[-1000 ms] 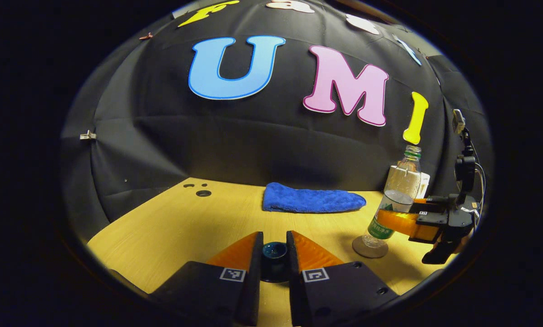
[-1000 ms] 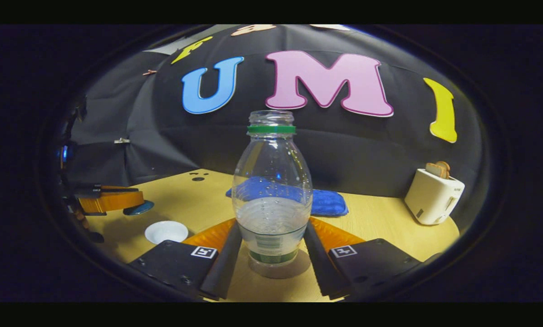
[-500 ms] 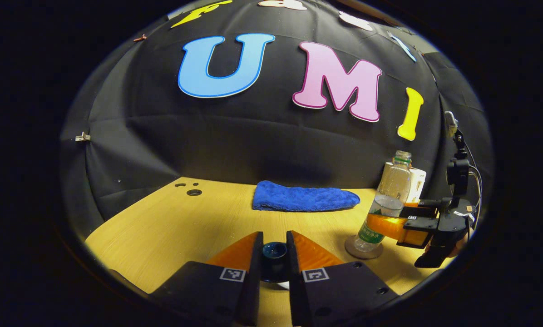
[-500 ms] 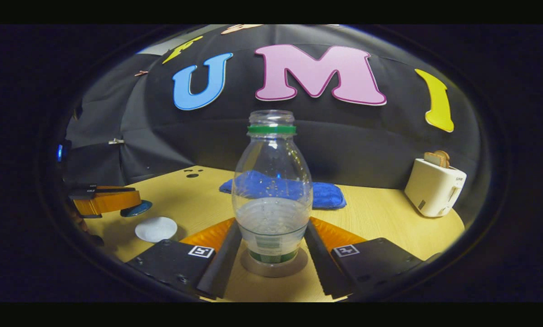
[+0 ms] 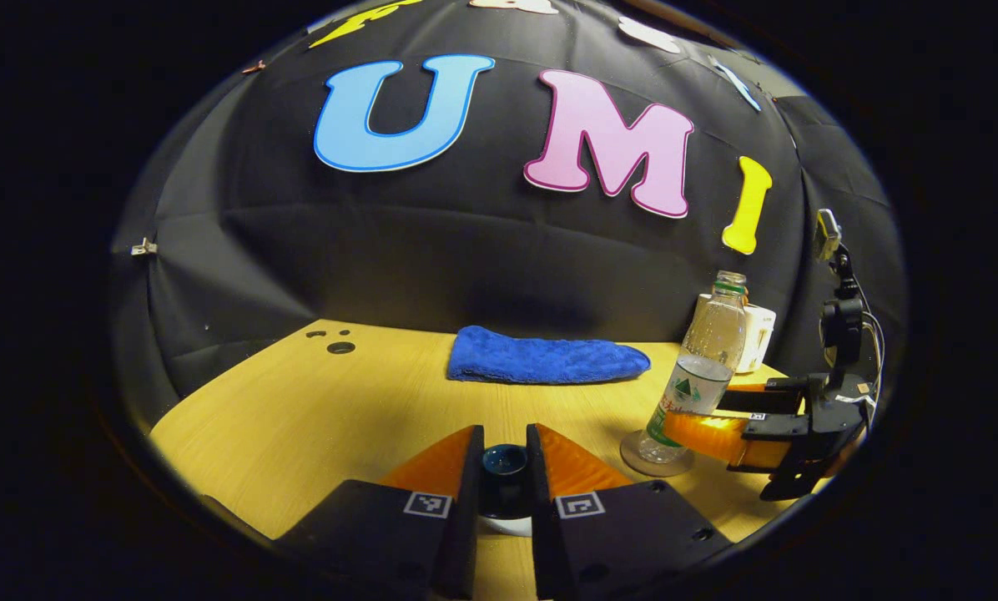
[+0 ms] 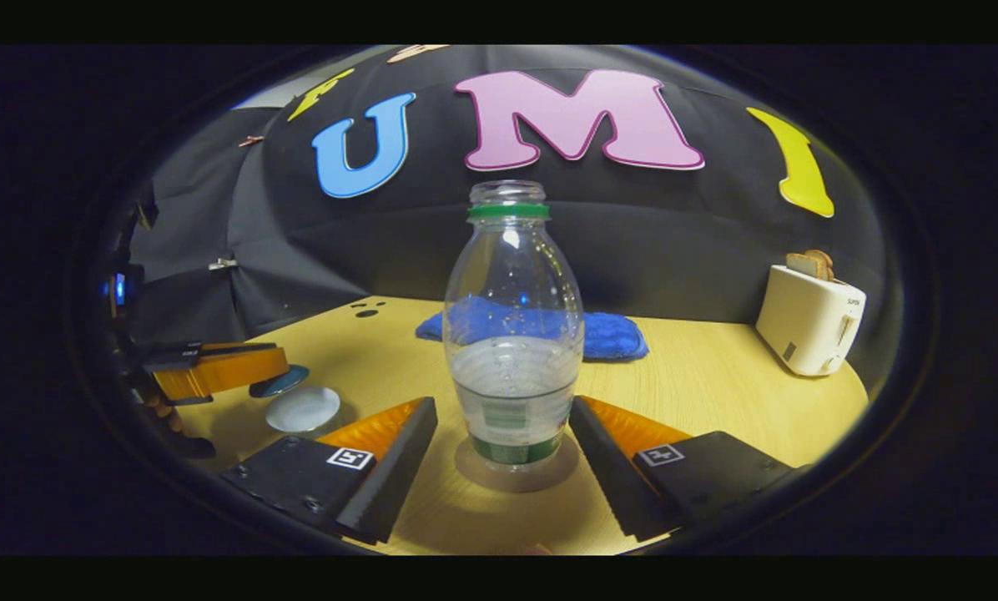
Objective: Open the teacup lid with one hand, grasp the water bottle and pour water into the teacup with the other hand; after pouring, place the water bottle on the coaster and then close the teacup lid.
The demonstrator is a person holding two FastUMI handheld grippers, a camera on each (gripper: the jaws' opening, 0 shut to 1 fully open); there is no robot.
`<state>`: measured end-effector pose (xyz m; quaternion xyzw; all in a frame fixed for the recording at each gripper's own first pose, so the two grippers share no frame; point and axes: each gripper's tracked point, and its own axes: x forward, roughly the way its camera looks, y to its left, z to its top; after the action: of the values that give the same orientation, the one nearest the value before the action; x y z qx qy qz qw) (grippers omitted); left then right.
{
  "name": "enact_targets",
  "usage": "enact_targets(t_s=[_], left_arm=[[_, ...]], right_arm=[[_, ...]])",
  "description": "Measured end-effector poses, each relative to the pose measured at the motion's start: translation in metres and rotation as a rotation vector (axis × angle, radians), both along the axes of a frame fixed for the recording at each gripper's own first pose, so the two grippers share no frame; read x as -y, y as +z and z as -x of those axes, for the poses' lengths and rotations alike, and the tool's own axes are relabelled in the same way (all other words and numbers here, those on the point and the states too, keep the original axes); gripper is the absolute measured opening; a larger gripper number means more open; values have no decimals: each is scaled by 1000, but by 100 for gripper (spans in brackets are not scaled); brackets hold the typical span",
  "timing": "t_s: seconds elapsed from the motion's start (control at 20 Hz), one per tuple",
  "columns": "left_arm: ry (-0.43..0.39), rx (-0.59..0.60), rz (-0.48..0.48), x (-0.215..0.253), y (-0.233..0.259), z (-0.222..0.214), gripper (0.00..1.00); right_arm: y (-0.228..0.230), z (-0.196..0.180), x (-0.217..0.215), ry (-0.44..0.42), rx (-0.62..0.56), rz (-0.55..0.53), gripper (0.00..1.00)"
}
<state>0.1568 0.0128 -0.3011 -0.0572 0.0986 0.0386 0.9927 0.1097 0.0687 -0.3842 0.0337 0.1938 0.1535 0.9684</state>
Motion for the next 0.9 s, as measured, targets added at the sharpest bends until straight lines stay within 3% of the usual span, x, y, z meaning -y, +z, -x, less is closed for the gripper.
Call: enact_targets(t_s=[0.25,0.35,0.5,0.55,0.6,0.9], left_arm=[[-19,-20,10,10,-10,-2,27],[-20,-30,5,11,-14,-2,34],[-29,-55,-4,13,-24,-4,28],[-39,-62,2,16,-27,-4,33],[-45,-67,7,18,-29,-6,30],[-40,-40,-18,18,-16,-3,43]], right_arm=[[-2,19,4,-14,-24,-9,98],[-1,23,7,-18,-27,-5,98],[1,28,10,-26,-33,-17,98],[3,29,12,-30,-28,-17,98],[5,28,14,-34,-24,-13,98],[17,34,18,-46,-16,-16,98]])
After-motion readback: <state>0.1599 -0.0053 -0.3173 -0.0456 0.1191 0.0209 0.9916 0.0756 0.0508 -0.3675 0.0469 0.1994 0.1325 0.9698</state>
